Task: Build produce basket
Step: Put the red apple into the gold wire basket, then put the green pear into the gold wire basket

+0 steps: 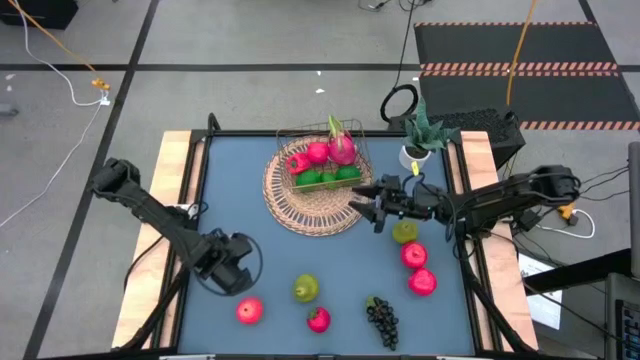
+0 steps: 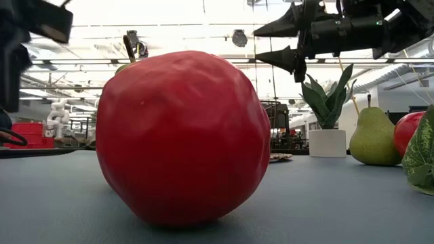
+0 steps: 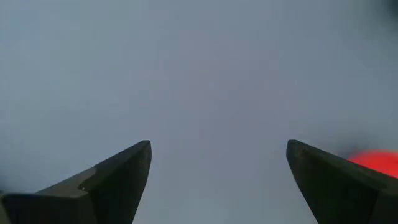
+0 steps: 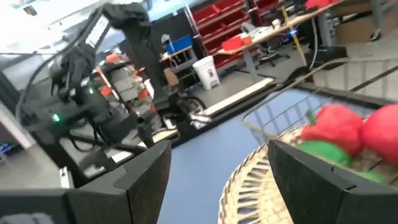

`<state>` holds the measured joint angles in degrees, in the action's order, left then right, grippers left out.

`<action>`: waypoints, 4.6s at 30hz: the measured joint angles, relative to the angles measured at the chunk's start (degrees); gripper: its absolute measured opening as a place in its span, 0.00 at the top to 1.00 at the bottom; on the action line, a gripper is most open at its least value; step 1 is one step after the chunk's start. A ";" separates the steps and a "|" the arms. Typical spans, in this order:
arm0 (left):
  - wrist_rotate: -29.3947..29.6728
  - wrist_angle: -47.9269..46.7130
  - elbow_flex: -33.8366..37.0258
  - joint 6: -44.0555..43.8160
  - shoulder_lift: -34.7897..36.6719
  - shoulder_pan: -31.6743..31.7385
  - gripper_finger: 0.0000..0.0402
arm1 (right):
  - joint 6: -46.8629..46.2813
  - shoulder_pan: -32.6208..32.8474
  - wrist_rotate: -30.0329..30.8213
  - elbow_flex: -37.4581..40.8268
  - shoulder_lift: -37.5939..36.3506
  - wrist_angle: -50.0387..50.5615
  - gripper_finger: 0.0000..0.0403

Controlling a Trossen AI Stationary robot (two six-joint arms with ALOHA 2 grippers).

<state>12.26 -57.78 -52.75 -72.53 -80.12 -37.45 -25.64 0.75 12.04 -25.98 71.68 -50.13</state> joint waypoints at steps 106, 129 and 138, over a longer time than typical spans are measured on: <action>3.03 45.85 -4.77 67.40 -9.53 72.20 0.15 | 1.87 2.79 4.34 -0.20 7.63 -3.58 0.34; -3.52 61.81 -4.74 73.83 -6.19 54.45 0.07 | 2.31 4.90 0.47 -0.20 -3.04 13.23 0.34; 13.09 62.72 1.99 72.67 -1.84 33.89 0.13 | 6.83 5.27 1.63 -0.20 -5.03 15.07 0.34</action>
<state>25.35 4.94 -50.76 0.14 -81.95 -3.56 -18.81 6.02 13.67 -26.17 66.65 -35.06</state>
